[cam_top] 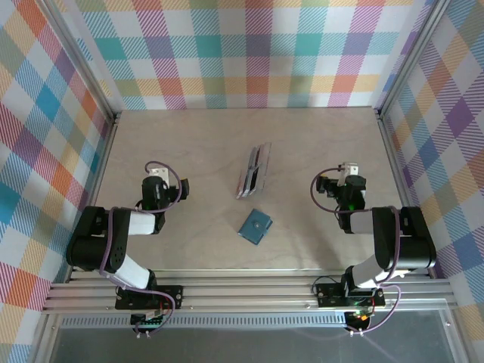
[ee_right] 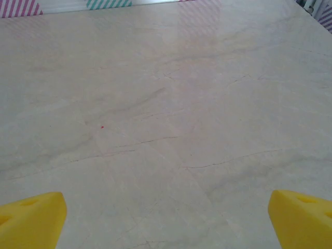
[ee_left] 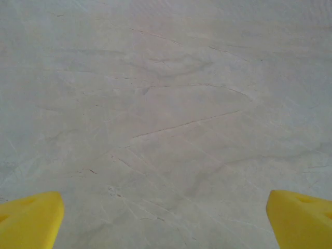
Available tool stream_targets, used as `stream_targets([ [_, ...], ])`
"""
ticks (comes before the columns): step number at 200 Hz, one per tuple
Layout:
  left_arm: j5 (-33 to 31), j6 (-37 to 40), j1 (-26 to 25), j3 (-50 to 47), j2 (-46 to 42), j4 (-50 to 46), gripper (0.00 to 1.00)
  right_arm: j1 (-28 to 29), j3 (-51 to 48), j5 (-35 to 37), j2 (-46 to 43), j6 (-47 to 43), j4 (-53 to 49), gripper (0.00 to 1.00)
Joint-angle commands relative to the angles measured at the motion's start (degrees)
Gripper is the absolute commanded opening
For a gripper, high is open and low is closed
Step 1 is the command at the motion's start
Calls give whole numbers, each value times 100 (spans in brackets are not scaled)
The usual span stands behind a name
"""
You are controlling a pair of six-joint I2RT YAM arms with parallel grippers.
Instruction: Put the credit cards into the card holder
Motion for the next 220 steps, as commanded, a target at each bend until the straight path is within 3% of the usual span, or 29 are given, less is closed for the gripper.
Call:
stream_targets([
  [1, 86, 81, 75, 109, 68, 237, 100, 39, 135, -98, 50, -61, 209, 100],
  [220, 200, 40, 141, 134, 72, 202, 100, 40, 135, -95, 52, -53, 217, 100],
])
